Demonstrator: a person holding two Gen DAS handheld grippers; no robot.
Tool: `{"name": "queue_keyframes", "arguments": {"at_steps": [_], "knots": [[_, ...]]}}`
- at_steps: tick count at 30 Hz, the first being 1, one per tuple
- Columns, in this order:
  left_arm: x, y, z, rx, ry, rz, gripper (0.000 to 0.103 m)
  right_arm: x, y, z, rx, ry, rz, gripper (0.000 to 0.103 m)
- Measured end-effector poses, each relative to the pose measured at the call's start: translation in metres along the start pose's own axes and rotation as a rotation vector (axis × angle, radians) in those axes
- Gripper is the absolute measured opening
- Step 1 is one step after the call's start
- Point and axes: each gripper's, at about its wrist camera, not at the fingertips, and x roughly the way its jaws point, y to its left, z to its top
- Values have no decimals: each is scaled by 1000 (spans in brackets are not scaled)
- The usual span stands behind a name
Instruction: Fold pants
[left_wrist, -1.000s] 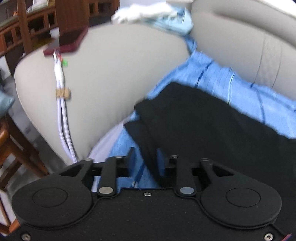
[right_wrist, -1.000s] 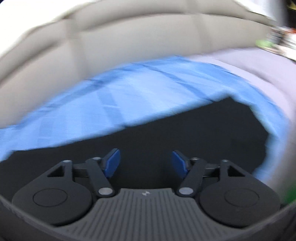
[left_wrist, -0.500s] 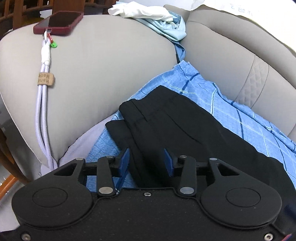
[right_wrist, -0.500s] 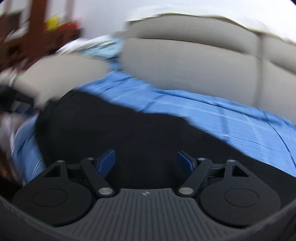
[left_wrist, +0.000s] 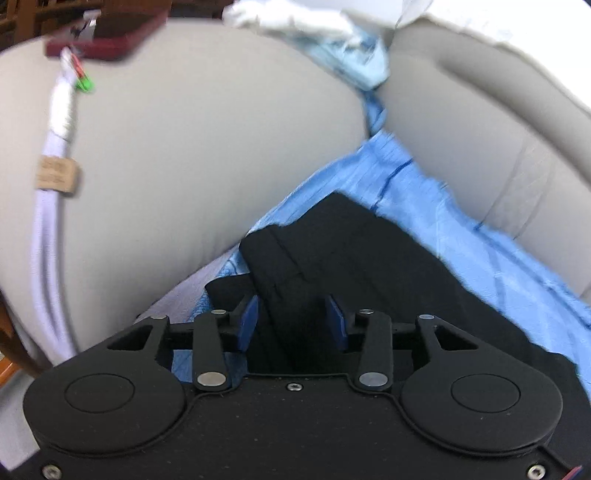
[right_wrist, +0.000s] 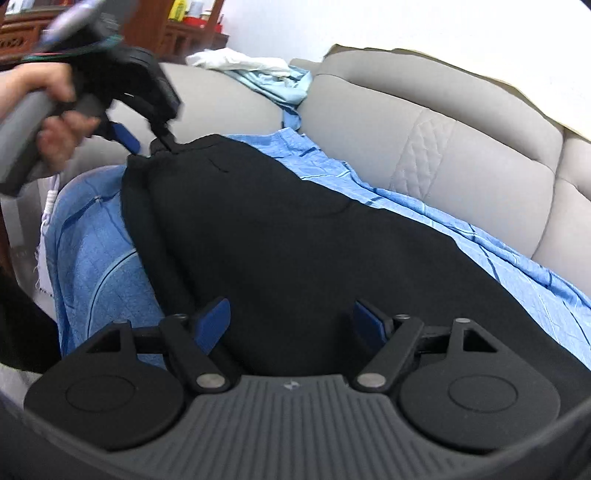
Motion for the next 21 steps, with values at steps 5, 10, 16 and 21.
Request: {"name": "queue_keyframes", "arguments": {"at_steps": [5, 10, 16, 21], "knots": [[23, -3, 5, -6, 4, 45, 27, -1, 11, -2, -38, 2, 35, 84], [5, -18, 8, 57, -81, 80, 11, 9, 14, -2, 8, -13, -6, 85], [-29, -28, 22, 67, -142, 53, 10, 8, 22, -1, -32, -45, -52, 83], [-45, -25, 31, 54, -136, 41, 10, -3, 22, -8, -93, -50, -92, 79]]}}
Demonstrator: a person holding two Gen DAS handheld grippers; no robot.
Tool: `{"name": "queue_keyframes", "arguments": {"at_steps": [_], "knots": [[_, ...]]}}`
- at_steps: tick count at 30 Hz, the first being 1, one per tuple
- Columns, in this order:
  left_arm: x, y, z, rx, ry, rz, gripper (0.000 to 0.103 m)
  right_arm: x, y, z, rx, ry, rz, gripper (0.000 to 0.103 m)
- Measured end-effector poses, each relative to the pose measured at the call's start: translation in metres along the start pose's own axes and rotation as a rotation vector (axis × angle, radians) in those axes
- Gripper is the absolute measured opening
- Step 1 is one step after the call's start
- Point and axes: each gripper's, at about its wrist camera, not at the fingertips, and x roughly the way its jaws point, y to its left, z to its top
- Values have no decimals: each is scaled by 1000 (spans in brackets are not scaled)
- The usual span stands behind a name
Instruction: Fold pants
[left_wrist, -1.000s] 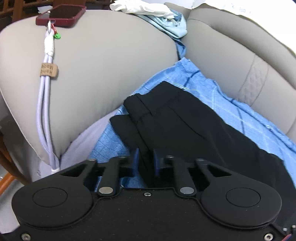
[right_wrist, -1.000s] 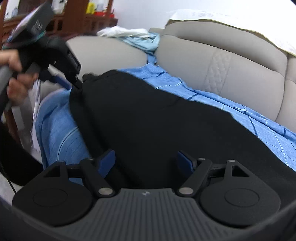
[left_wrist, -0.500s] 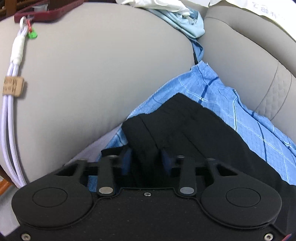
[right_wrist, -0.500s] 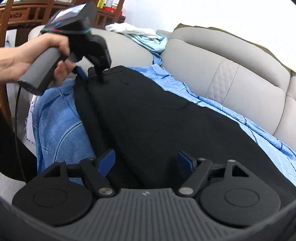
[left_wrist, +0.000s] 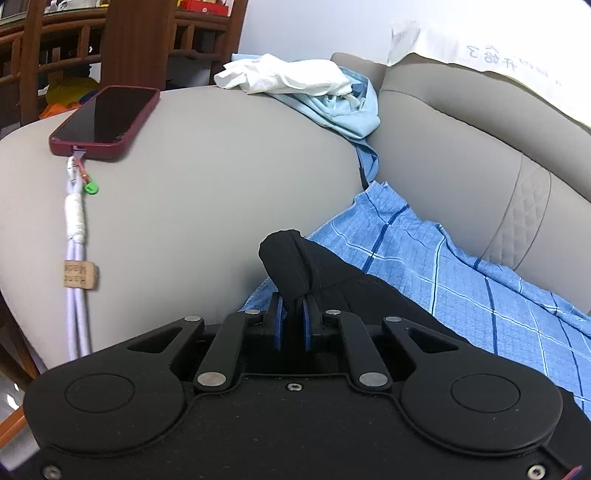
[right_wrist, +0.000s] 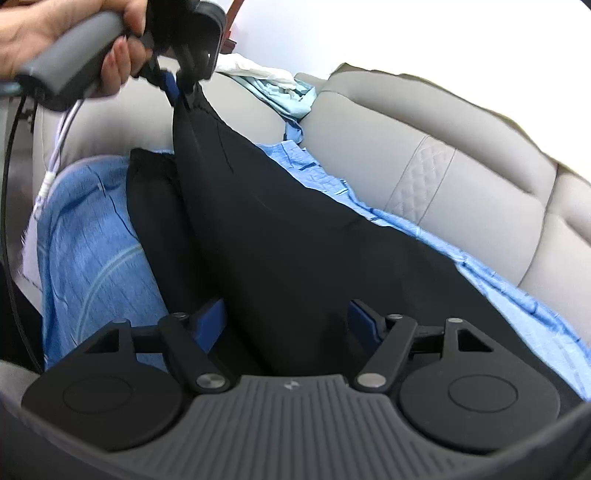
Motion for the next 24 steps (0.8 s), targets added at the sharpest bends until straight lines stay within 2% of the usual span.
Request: {"name": "queue_keyframes", "arguments": {"at_steps": [1, 2, 3, 4, 5, 7, 10, 15, 18, 19, 20, 21, 23, 24], "knots": [[-1, 2, 1, -9, 7, -1, 10, -2, -1, -2, -8, 5, -18, 76], [-1, 3, 2, -16, 10, -4, 10, -2, -4, -3, -12, 13, -36, 66], [-2, 5, 2, -18, 13, -4, 10, -1, -8, -3, -10, 26, -48, 52], [-3, 6, 1, -18, 18, -1, 10, -1, -12, -5, -1, 46, -63, 14], [-5, 8, -1, -13, 21, 3, 10, -2, -18, -6, 20, 70, -71, 4], [-8, 9, -9, 11, 25, 22, 10, -9, -28, -6, 52, 81, -47, 3], [-9, 12, -26, 57, 35, 72, 10, -26, -26, -6, 9, 73, -18, 3], [10, 19, -52, 102, 121, 162, 12, -29, -15, -15, 6, 137, 61, 3], [13, 16, -60, 152, 108, 191, 13, -31, -9, -16, -27, 133, 77, 6], [13, 15, -61, 167, 101, 199, 14, -32, -11, -15, -29, 136, 99, 12], [14, 14, -63, 177, 98, 205, 15, -32, -16, -13, -18, 142, 119, 31], [15, 13, -63, 182, 99, 208, 16, -32, -22, -11, 8, 153, 142, 36], [18, 14, -64, 180, 103, 207, 17, -33, -44, -5, 114, 174, 214, 51], [18, 16, -65, 175, 105, 205, 18, -34, -58, -1, 177, 177, 243, 54]]}}
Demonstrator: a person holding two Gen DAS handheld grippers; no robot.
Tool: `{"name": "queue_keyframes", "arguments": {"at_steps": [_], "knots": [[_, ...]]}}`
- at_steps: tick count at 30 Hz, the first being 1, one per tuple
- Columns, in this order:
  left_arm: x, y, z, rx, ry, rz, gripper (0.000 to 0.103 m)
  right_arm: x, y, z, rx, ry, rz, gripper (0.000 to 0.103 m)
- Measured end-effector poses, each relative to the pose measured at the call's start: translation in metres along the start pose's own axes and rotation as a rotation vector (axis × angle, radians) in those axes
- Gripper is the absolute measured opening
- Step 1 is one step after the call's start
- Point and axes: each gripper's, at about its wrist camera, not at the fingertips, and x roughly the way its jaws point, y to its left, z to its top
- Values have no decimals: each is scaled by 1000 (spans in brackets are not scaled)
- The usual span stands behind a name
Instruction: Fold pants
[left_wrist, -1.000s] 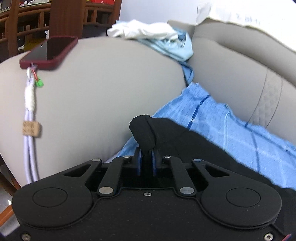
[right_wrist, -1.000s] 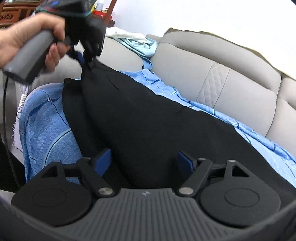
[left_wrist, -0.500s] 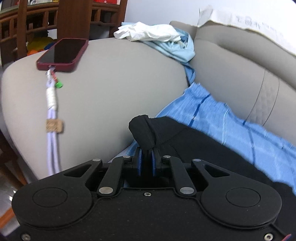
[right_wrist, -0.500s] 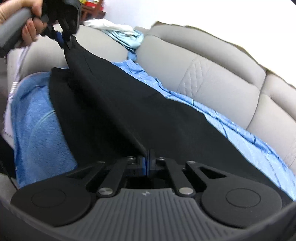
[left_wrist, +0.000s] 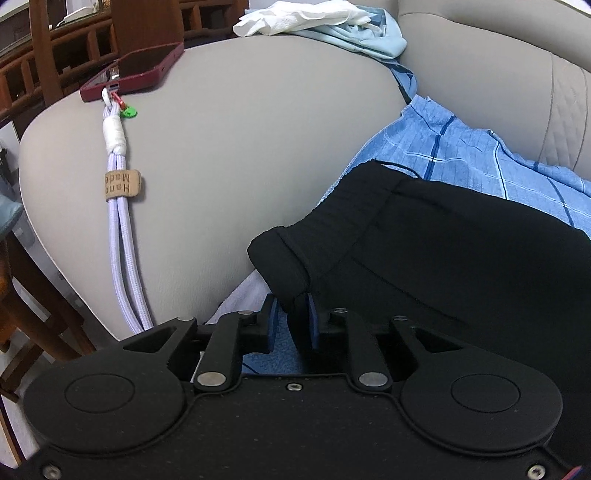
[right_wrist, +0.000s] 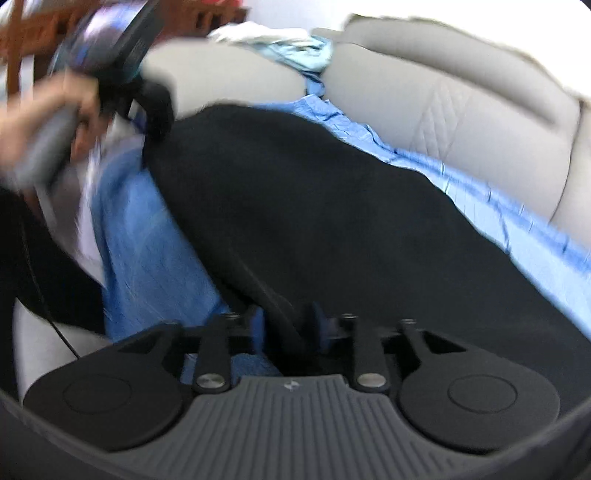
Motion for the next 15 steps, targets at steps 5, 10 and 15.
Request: {"name": "queue_keyframes", "arguments": {"at_steps": [5, 10, 15], "knots": [[3, 3, -3, -15, 1, -6, 21, -7, -74, 37, 237, -67, 38, 60], [5, 4, -6, -14, -10, -6, 24, 28, -155, 82, 489, -21, 73, 63], [5, 3, -10, -4, -29, 2, 26, 97, -195, 116, 599, 145, 91, 63]]}}
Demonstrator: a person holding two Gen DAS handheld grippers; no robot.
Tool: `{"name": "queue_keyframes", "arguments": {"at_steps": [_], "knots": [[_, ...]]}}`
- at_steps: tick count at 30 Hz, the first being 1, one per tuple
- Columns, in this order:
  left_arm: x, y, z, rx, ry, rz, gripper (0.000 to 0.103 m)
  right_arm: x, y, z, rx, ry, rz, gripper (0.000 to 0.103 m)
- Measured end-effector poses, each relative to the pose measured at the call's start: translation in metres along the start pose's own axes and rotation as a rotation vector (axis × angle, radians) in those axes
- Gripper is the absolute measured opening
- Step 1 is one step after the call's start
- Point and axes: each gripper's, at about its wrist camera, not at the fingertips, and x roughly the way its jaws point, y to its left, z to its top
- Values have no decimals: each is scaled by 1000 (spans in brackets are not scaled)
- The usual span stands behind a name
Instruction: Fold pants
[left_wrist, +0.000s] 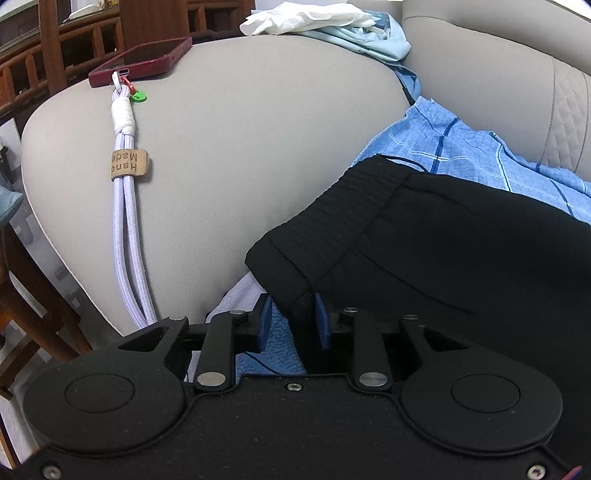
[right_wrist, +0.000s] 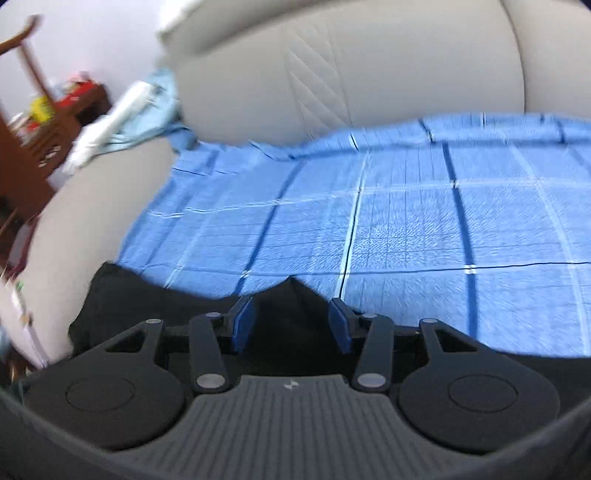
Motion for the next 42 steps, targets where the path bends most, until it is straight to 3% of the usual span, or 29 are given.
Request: {"name": "queue_keyframes", "arguments": {"at_steps": [4, 5, 6, 7, 8, 10, 14, 16, 18, 20, 21, 23, 25, 27, 29, 32, 35, 39, 42], "knots": [[-1, 2, -1, -4, -5, -9, 26, 40, -2, 21, 49, 132, 20, 63], [0, 3, -1, -10, -4, -12, 26, 47, -1, 24, 65, 159, 29, 47], [0, 5, -1, -17, -4, -16, 26, 54, 1, 23, 76, 179, 38, 40], [0, 6, -1, -25, -4, -19, 26, 58, 5, 21, 78, 180, 21, 20], [0, 6, -2, -29, -5, -22, 26, 60, 8, 20, 66, 169, -11, 11], [0, 9, -3, -36, -8, -27, 26, 57, 10, 16, 66, 107, -31, 8], [0, 13, -5, -53, -13, -41, 29, 30, 21, 9, -62, -126, -146, 7], [0, 15, -5, -58, -16, -46, 30, 38, 24, 6, -134, -117, -191, 8], [-1, 17, -7, -65, -19, -51, 32, 57, 15, 3, -116, -54, -224, 9], [-1, 20, -7, -71, -20, -60, 32, 59, 13, 4, -114, -81, -239, 32], [-1, 21, -8, -71, -24, -63, 33, 57, 15, 6, -122, -95, -262, 37], [-3, 23, -10, -79, -41, -71, 34, 50, 19, 11, -149, -132, -332, 62], [-5, 29, -13, -103, -52, -98, 34, 44, 27, 14, -218, -182, -381, 66], [-9, 37, -14, -155, -57, -135, 36, 39, 37, 21, -290, -219, -362, 75], [-15, 46, -13, -197, -73, -160, 41, 41, 52, 28, -371, -219, -270, 83], [-23, 58, -15, -228, -93, -190, 47, 58, 83, 34, -454, -197, -88, 86], [-18, 68, -17, -271, -56, -224, 50, 86, 119, 33, -496, -140, 90, 88], [-1, 82, -17, -380, 38, -303, 50, 133, 168, 26, -534, -45, 207, 88], [4, 89, -16, -420, 48, -335, 51, 162, 194, 19, -547, 10, 255, 89]]}}
